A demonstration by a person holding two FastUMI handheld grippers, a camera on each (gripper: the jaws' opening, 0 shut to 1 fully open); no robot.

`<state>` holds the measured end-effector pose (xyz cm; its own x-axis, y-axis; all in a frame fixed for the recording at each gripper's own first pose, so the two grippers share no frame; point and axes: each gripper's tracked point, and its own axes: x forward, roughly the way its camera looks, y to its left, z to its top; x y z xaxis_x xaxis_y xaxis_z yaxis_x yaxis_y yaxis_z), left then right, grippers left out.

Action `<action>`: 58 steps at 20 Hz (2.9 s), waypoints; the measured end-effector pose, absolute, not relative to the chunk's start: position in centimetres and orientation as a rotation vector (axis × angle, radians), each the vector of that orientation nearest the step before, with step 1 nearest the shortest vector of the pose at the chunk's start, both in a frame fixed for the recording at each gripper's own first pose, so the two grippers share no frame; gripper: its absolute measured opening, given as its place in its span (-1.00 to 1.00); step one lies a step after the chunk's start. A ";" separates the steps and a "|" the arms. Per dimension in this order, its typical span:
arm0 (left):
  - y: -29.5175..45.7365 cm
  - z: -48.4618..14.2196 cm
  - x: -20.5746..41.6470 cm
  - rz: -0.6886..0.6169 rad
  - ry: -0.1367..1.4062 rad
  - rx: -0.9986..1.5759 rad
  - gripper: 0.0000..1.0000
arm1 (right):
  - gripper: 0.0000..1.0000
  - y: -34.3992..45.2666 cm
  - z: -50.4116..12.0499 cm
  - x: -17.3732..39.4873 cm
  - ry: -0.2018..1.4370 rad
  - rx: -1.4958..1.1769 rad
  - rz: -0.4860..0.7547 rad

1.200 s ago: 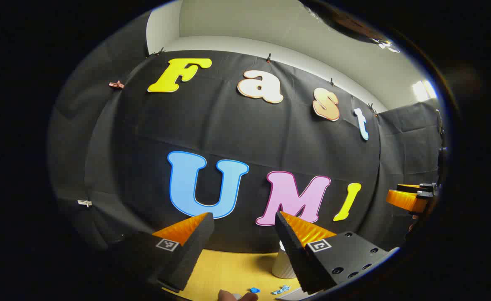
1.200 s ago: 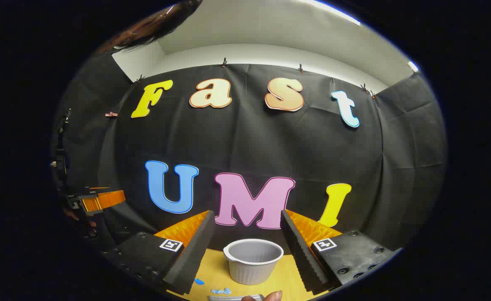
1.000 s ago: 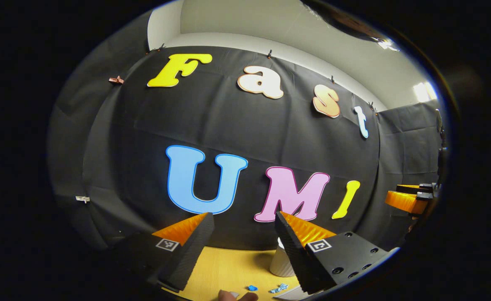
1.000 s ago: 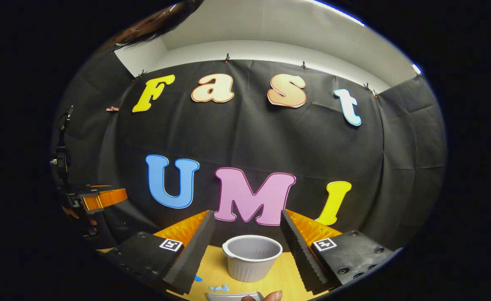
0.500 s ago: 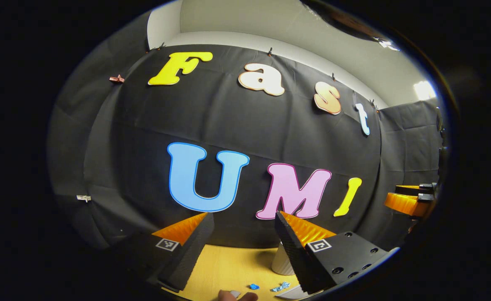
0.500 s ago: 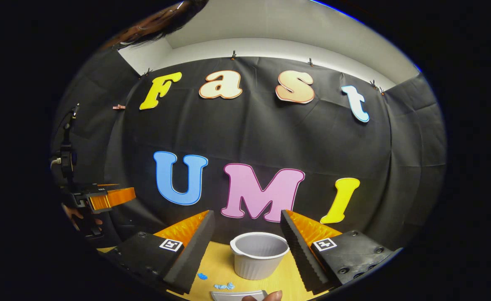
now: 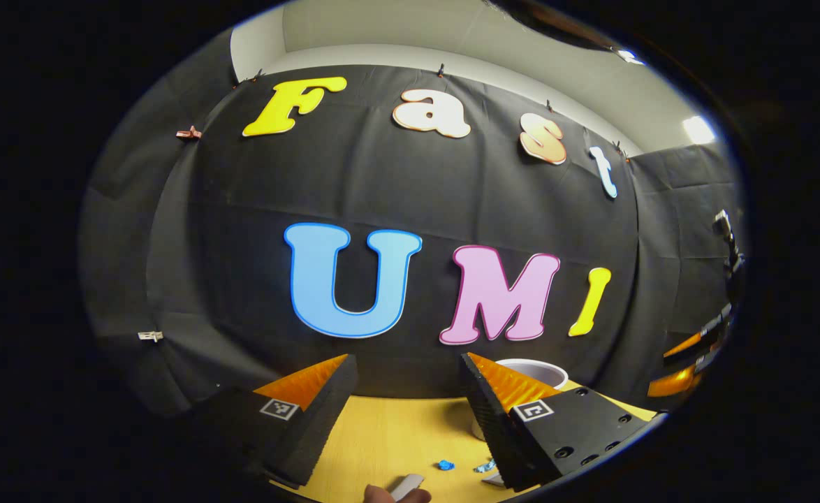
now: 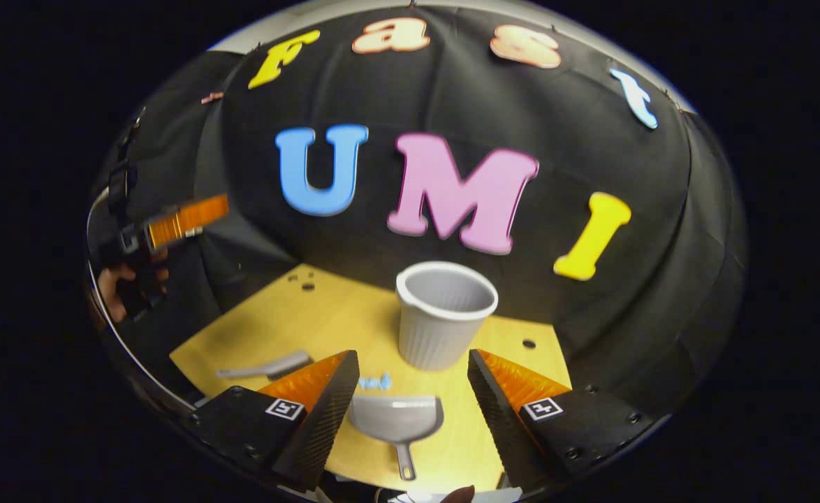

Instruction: Pick up the small broom and dustpan from the desktop, sweep the trash into the dustpan with the broom, and then empty the trash into the garbage bin.

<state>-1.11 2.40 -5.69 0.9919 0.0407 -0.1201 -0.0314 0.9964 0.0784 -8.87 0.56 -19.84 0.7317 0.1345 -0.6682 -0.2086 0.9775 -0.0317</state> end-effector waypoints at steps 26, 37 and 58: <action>8.9 -14.1 -5.4 0.196 0.326 0.154 0.92 | 0.46 1.2 -55.2 -16.6 1.433 -0.122 0.274; 9.8 -25.4 -8.3 0.071 0.707 0.133 0.84 | -0.30 4.2 -53.3 -17.4 1.355 -0.101 0.378; 9.7 -47.4 -15.1 -0.179 1.517 0.257 0.60 | -0.31 2.1 -52.9 -18.0 1.390 -0.170 0.513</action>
